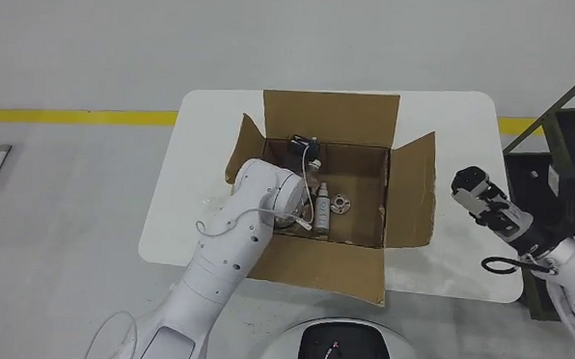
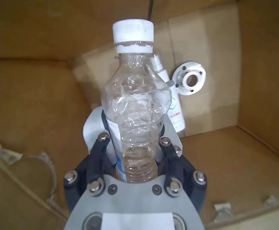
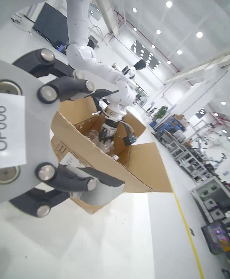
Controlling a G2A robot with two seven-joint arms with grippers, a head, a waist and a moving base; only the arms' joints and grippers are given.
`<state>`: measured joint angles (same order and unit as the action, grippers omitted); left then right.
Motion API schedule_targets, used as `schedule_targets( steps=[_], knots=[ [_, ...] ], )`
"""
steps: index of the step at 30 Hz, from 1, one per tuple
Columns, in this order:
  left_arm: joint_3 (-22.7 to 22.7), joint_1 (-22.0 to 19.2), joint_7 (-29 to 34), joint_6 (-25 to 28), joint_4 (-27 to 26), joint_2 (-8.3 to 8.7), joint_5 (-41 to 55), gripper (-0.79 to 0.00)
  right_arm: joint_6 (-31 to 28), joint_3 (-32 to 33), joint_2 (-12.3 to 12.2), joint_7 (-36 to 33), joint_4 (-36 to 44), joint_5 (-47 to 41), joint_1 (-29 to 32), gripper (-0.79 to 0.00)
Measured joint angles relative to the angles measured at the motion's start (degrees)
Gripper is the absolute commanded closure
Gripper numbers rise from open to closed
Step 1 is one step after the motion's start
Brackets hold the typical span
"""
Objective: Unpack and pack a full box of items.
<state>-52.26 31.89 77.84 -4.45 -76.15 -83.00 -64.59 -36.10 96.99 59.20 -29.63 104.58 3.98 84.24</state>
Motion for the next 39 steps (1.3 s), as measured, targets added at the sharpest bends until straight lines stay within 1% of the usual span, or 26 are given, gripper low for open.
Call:
schedule_targets(
  steps=[1, 2, 4, 5, 6, 8, 9, 16, 26, 33, 34, 35, 36, 37, 38, 39],
  knots=[
    [-1.3, 0.5, 0.5, -0.2, -1.8, 0.24, 0.7, 0.000, 0.6, -0.9, 0.0, -1.2, -0.3, 0.3, -0.6, -0.711],
    [-2.2, 0.9, 0.9, -0.2, -3.1, 0.41, 1.1, 0.000, 1.0, -1.6, 0.0, -1.7, -0.6, 0.5, -1.0, -0.662],
    [-4.1, 1.6, 1.5, -0.4, -6.1, 0.77, 2.0, 0.000, 1.8, -3.0, 0.0, -2.3, -1.4, 1.1, -1.7, -0.413],
    [-4.8, 1.9, 1.8, -0.4, -7.2, 0.91, 2.3, 0.000, 2.0, -3.5, 0.1, -2.4, -1.7, 1.5, -2.0, -0.354],
    [-5.5, 2.1, 2.0, -0.4, -8.3, 1.04, 2.5, 0.000, 2.2, -3.9, 0.1, -2.4, -2.0, 1.9, -2.2, -0.277],
    [-7.0, 2.5, 2.4, -0.5, -10.7, 1.31, 3.0, 0.000, 2.4, -4.6, 0.1, -2.5, -2.7, 2.7, -2.5, -0.068],
    [-7.5, 2.6, 2.6, -0.4, -11.5, 1.41, 3.1, 0.000, 2.5, -4.7, 0.1, -2.6, -3.1, 2.9, -2.6, 0.000],
    [-11.0, 2.9, 3.9, -0.3, -16.2, 2.01, 4.9, 0.000, 3.3, -4.6, 0.0, -2.4, -4.5, 1.2, -2.5, 0.000],
    [-14.5, 2.1, 5.0, -1.2, -17.2, 2.44, 10.3, 0.000, 3.2, -2.6, -0.3, -2.5, -6.2, 1.5, -3.5, 0.000],
    [-15.2, 1.8, 5.5, -0.6, -17.3, 2.71, 12.5, 0.000, 2.3, -0.5, -1.0, -5.1, -8.5, 2.9, -6.6, 0.000],
    [-15.2, 1.8, 5.5, -0.6, -17.3, 2.71, 12.5, 0.000, 2.1, -0.2, -1.1, -5.9, -8.8, 3.2, -7.2, -0.058],
    [-15.2, 1.8, 5.5, -0.6, -17.3, 2.71, 12.5, 0.000, 1.9, -0.1, -1.2, -6.4, -9.0, 3.3, -7.6, -0.228],
    [-15.2, 1.8, 5.5, -0.6, -17.3, 2.71, 12.5, 0.000, 1.8, 0.0, -1.3, -6.7, -9.2, 3.5, -7.9, -0.554],
    [-15.2, 1.8, 5.5, -0.6, -17.3, 2.71, 12.5, 0.000, 1.8, 0.2, -1.3, -6.8, -9.3, 3.7, -8.3, -0.702],
    [-15.2, 1.8, 5.5, -0.6, -17.3, 2.71, 12.5, 0.000, 1.8, 0.3, -1.4, -6.8, -9.3, 4.0, -8.4, -0.785],
    [-15.2, 1.8, 5.5, -0.6, -17.3, 2.71, 12.5, 0.000, 1.7, 0.3, -1.4, -6.6, -9.1, 4.3, -8.4, -0.785]
  ],
)
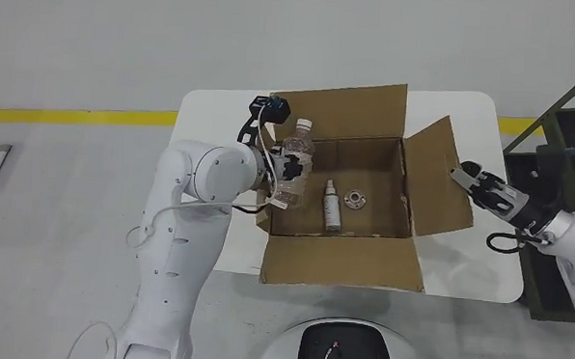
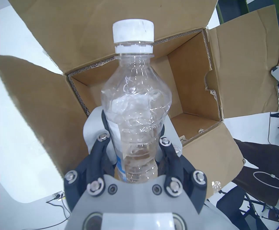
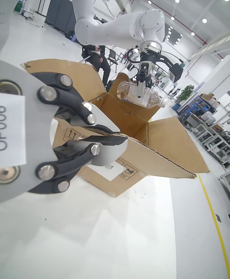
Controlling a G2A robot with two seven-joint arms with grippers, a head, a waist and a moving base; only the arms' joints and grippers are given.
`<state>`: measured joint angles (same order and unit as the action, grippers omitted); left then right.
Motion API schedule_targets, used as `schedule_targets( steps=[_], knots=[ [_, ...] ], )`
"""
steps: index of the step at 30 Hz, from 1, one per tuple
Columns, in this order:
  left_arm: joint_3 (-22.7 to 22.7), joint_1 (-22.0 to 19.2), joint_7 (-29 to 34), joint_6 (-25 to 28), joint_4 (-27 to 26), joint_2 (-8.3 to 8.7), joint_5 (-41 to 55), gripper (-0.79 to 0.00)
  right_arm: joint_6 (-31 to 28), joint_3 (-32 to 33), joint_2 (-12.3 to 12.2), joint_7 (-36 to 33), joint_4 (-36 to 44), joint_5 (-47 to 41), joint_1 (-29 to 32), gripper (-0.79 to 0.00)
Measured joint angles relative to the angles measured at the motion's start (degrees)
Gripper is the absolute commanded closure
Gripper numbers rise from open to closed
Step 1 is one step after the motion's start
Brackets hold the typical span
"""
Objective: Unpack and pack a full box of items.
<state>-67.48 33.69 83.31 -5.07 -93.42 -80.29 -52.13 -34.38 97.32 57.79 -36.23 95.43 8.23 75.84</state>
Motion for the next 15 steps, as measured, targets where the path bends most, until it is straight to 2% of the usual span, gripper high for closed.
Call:
schedule_targets(
  steps=[10, 12, 15],
  knots=[
    [-0.1, 0.2, -0.4, 0.1, 0.0, 0.04, -0.1, 0.000, -0.1, 3.5, 0.1, 10.2, 5.4, 7.1, 4.2, -0.785],
    [-0.7, 0.8, -1.6, 0.4, -0.1, 0.25, -0.7, 0.000, -0.6, 4.4, 0.1, 12.3, 6.7, 8.5, 5.2, -0.785],
    [-1.7, 0.7, -0.2, 0.0, 0.0, 0.74, -3.1, 0.000, -0.9, 5.7, 0.2, 14.6, 8.7, 10.2, 6.6, -0.785]
  ],
)
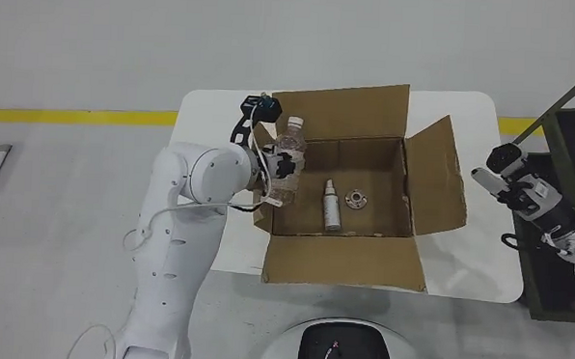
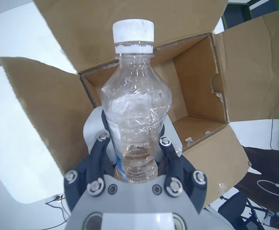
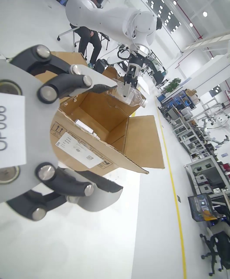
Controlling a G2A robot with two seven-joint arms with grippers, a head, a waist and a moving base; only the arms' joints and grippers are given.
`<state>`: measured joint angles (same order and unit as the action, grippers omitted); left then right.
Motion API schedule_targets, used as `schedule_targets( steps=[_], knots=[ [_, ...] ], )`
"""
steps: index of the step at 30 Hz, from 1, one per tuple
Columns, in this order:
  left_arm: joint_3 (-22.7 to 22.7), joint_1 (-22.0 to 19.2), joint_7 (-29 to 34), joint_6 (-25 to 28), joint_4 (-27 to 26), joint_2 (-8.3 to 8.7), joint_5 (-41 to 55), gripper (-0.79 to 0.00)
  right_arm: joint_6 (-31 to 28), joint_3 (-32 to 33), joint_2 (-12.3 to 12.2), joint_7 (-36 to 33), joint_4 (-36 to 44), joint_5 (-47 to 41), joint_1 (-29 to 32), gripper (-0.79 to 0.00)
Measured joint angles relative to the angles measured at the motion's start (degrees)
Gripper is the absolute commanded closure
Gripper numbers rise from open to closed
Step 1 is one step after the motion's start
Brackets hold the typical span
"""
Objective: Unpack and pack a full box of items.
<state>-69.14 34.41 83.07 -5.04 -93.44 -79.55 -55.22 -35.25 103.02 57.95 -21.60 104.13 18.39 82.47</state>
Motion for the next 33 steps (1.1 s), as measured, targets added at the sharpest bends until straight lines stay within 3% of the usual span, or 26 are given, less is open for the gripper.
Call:
schedule_targets(
  steps=[17, 24, 33],
  knots=[
    [-3.9, -0.2, 4.2, -3.0, -1.3, 1.61, -3.4, 0.000, 0.3, 1.3, 0.2, 3.8, 4.3, 2.4, 3.1, -0.785],
    [-9.1, -1.6, 4.9, -2.6, -5.5, 2.69, -1.7, 0.000, -2.0, 2.2, 0.4, 8.1, 7.8, 5.5, 4.0, -0.785],
    [-17.3, 0.4, 4.9, -1.1, -9.3, 4.90, -4.9, 0.000, -4.2, -0.5, 0.6, 10.1, 9.0, 8.5, 3.3, -0.785]
  ],
)
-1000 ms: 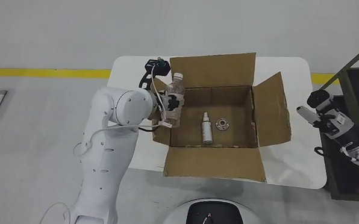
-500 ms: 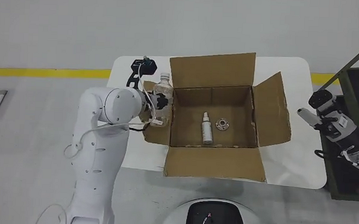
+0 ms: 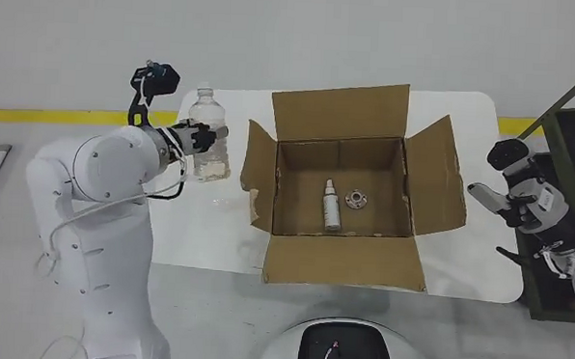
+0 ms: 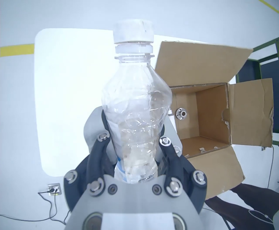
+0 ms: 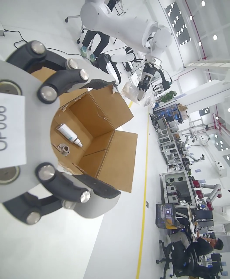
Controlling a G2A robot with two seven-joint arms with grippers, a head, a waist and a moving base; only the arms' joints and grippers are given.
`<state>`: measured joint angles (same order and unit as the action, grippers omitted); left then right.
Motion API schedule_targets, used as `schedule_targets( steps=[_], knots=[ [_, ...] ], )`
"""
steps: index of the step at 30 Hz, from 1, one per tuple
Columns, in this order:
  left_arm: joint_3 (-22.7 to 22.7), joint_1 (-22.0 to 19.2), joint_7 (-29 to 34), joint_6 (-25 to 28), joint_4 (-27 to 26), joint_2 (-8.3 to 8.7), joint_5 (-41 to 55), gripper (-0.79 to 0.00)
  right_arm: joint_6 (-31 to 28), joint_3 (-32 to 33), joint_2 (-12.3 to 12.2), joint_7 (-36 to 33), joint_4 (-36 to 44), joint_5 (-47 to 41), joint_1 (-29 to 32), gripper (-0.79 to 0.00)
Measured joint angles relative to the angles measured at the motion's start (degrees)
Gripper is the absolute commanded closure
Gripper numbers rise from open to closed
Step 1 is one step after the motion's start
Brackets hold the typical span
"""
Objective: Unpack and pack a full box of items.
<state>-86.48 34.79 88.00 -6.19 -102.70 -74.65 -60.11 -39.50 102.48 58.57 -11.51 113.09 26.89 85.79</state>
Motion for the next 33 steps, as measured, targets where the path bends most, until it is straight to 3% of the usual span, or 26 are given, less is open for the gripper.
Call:
schedule_targets(
  steps=[6, 13, 27, 28, 30, 33],
  knots=[
    [-2.3, 4.0, 0.0, 2.6, 1.4, 1.94, -6.8, 0.000, -0.7, -1.6, 0.1, 0.3, 0.1, 1.5, -0.9, -0.785],
    [2.0, 9.5, 0.0, 3.2, 10.4, 3.17, -12.9, 0.000, -1.2, -3.2, 0.1, 0.0, -0.8, 2.3, -1.6, -0.785],
    [2.5, 9.7, 0.0, 2.9, 11.0, 3.21, -12.8, 0.000, -1.5, -3.6, 0.2, 1.1, -2.6, 2.9, -1.1, -0.785],
    [2.5, 9.7, 0.0, 2.9, 11.0, 3.21, -12.8, 0.000, -1.5, -3.6, 0.3, 1.3, -2.7, 3.1, -1.0, -0.748],
    [3.0, 10.4, -1.1, 3.4, 11.3, 3.16, -12.4, 0.000, -1.6, -3.6, 0.3, 1.5, -2.9, 3.2, -0.8, -0.372],
    [4.7, 11.7, -3.9, 5.0, 12.7, 3.10, -12.2, 0.000, -2.0, -3.4, 0.3, 1.9, -2.9, 3.5, -0.4, -0.292]
  ],
)
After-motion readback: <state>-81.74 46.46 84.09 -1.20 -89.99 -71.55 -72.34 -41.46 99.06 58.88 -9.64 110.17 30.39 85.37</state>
